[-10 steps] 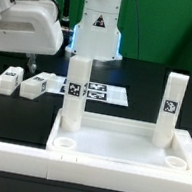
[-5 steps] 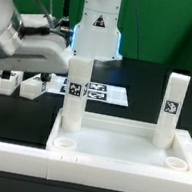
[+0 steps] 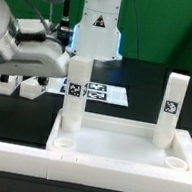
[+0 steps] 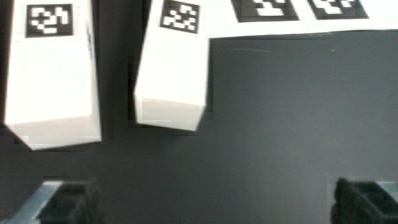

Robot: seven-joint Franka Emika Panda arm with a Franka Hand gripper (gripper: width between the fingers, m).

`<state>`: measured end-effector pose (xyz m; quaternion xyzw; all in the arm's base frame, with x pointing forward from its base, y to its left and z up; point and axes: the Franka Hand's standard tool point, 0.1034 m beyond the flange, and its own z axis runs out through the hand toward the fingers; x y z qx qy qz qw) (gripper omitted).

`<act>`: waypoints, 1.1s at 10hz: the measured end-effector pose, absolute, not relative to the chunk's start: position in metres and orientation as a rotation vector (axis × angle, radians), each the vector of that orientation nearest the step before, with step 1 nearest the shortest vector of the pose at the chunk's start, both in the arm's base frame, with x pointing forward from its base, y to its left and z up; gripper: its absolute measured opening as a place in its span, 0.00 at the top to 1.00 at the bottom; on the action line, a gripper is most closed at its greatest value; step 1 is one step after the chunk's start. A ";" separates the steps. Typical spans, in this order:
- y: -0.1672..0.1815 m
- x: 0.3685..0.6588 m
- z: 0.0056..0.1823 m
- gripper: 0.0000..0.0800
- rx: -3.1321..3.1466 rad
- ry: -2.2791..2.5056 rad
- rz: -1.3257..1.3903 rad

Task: Assemble desk

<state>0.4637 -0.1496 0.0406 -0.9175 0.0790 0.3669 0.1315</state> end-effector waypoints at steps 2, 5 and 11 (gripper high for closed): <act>-0.148 0.452 0.040 0.19 -2.632 0.257 1.114; -0.147 0.453 0.040 0.19 -2.634 0.266 1.118; -0.140 0.440 0.037 0.19 -2.620 0.268 1.171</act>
Offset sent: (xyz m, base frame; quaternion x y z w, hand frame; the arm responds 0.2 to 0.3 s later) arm 0.0000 0.0000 0.0000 0.0000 0.0000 0.0000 1.0000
